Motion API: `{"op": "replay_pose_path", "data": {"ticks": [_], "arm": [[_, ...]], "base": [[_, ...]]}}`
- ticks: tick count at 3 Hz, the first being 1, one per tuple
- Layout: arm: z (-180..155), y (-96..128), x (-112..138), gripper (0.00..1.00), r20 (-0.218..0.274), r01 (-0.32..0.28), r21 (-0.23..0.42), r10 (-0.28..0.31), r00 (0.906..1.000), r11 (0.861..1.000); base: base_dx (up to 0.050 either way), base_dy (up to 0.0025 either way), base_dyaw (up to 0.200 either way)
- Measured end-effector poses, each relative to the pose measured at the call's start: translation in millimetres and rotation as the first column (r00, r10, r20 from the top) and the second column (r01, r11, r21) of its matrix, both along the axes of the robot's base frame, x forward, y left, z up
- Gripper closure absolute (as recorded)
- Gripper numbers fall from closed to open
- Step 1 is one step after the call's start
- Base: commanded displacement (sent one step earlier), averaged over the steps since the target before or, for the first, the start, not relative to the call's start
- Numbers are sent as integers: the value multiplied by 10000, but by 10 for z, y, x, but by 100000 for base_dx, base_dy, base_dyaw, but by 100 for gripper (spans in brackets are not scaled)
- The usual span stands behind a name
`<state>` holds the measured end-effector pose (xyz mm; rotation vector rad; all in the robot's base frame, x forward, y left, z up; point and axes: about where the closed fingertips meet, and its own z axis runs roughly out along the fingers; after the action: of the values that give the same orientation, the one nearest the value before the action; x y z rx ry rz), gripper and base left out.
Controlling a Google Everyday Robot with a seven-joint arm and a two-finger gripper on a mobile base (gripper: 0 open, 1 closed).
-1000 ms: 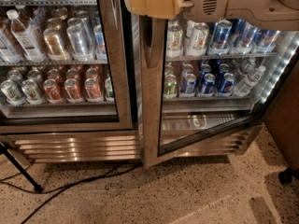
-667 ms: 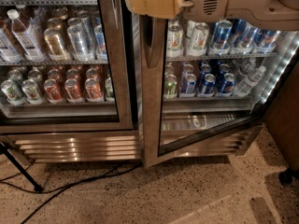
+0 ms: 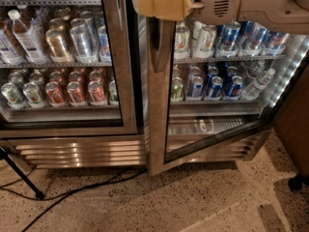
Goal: Open right fridge door
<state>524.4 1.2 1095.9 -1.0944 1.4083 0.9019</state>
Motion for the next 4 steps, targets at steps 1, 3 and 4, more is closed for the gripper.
{"op": "replay_pose_path", "data": {"ticks": [1, 3, 4], "arm": [[-29, -68, -107, 100, -313, 419, -172, -424, 9986, 9990], [26, -87, -186, 100, -588, 734, 52, -730, 9956, 9973], [12, -103, -187, 100, -589, 737, 52, -733, 9956, 9973]], "base": [[0, 0, 0], [0, 0, 0], [0, 0, 0]]}}
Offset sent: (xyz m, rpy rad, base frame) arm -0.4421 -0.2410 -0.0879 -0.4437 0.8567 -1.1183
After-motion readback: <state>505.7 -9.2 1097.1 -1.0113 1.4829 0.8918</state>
